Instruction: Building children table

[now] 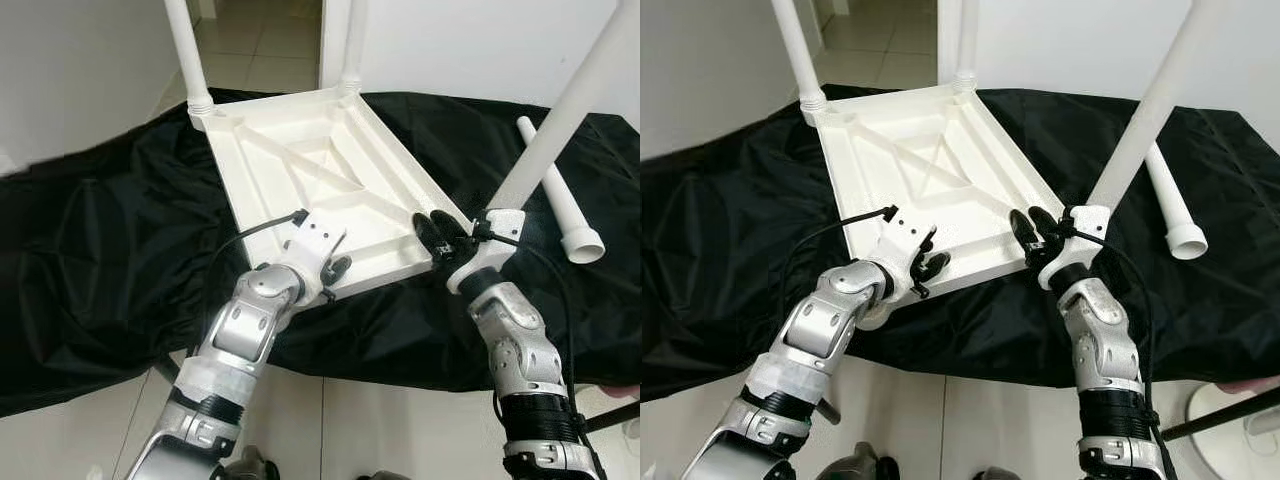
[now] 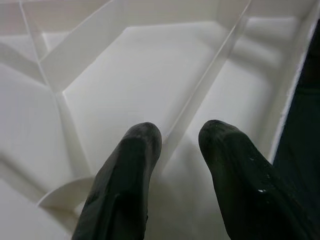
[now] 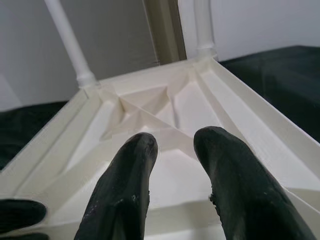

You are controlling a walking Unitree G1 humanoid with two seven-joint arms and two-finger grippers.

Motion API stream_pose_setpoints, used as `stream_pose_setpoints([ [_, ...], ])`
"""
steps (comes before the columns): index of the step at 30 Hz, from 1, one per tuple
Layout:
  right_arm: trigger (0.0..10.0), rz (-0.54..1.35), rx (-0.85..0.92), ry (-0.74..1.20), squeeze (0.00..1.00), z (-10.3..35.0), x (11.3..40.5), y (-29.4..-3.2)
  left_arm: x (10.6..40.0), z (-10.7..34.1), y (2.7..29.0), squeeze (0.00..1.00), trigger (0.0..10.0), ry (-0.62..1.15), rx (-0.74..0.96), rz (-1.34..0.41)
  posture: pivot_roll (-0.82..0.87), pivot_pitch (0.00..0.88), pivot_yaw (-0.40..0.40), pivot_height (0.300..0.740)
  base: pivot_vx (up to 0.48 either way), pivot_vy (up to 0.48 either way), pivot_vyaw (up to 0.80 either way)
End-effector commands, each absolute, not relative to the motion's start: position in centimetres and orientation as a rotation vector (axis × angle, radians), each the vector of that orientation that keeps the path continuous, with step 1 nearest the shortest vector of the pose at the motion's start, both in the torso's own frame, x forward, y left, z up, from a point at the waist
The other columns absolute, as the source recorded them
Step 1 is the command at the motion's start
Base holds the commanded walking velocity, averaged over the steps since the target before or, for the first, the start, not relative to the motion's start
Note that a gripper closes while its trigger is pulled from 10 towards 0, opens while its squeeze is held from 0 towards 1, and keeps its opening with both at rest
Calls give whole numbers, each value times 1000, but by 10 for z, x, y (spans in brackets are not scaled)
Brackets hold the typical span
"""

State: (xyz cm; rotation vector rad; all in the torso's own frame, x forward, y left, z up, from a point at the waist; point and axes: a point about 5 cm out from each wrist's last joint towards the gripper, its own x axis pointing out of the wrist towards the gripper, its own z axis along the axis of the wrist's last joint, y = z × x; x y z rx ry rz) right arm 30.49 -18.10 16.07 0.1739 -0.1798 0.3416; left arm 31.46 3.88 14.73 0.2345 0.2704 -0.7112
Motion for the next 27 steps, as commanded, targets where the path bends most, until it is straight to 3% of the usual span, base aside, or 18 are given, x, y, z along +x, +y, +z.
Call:
stream_pose_setpoints([
  [1, 10000, 336, 178, -185, 0, 160, 303, -180, 322, 149, 45, 0, 10000, 253, 274, -557, -49, 19, 41, 740, 0, 0, 0],
  [4, 10000, 333, 180, -189, 0, 160, 300, -179, 325, 148, 43, 0, 10000, 248, 304, -559, -49, 19, 41, 740, 0, 0, 0],
  [5, 10000, 330, 181, -189, 0, 160, 300, -179, 326, 148, 41, 388, 10000, 252, 285, -579, -63, 20, 47, 740, 0, 0, 0],
  [6, 10000, 330, 181, -189, 0, 160, 300, -179, 326, 148, 41, 388, 10000, 252, 285, -579, -63, 20, 47, 740, 0, 0, 0],
  [7, 10000, 328, 183, -189, 0, 160, 298, -179, 327, 149, 39, 1000, 10000, 253, 262, -595, -65, 20, 46, 740, 0, 0, 0],
  [14, 10000, 312, 210, -181, 0, 157, 293, -175, 331, 156, 33, 1000, 10000, 227, 276, -606, -66, 18, 46, 740, 0, 0, 0],
  [15, 10000, 296, 229, -178, 0, 156, 292, -175, 334, 158, 33, 729, 10000, 225, 283, -598, -70, 15, 49, 740, 0, 0, 0],
  [16, 10000, 296, 229, -178, 0, 156, 292, -175, 334, 158, 33, 729, 10000, 225, 283, -598, -70, 15, 49, 740, 0, 0, 0],
  [17, 10000, 283, 244, -176, 0, 155, 291, -174, 336, 159, 33, 0, 10000, 225, 287, -593, -71, 14, 51, 740, 0, 0, 0],
  [27, 10000, 218, 234, -177, 0, 151, 288, -179, 340, 156, 31, 0, 10000, 235, 312, -627, -94, 0, 83, 740, 0, 0, 0],
])
